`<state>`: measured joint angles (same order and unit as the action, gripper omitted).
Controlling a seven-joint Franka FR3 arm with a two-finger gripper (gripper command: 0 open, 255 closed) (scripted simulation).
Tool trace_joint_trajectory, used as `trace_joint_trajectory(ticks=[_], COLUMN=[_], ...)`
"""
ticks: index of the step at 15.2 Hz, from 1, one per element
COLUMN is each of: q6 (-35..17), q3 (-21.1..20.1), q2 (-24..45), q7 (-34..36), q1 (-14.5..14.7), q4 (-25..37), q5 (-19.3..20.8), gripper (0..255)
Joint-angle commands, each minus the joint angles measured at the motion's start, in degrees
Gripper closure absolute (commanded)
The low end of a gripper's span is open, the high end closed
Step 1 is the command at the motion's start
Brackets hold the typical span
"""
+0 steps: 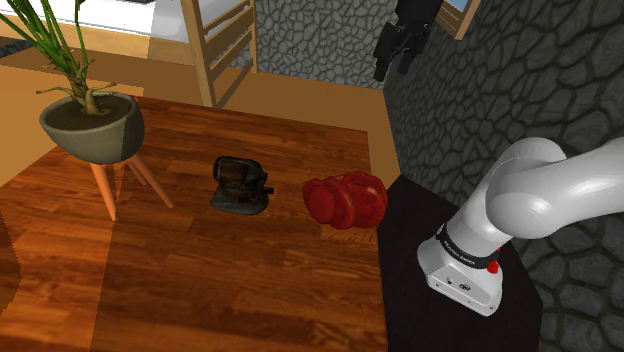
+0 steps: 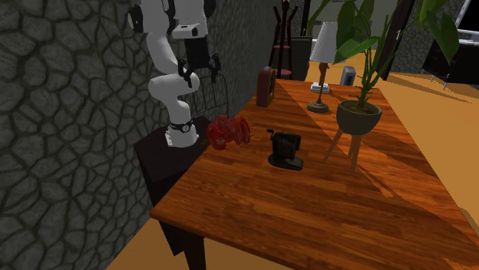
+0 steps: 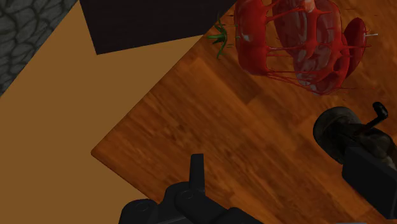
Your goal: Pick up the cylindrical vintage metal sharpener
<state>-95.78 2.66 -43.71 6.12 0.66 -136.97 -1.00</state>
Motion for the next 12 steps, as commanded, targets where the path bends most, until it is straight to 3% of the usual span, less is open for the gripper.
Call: trace_joint_trajectory(ticks=[1, 12], q6=[0.0, -15.4], q3=[0.0, -10.6], q2=[0.0, 11.1], q7=[0.0, 10.2], q1=[0.0, 4.7], q4=[0.0, -4.3], q5=[0.0, -5.3], gripper=[0, 0])
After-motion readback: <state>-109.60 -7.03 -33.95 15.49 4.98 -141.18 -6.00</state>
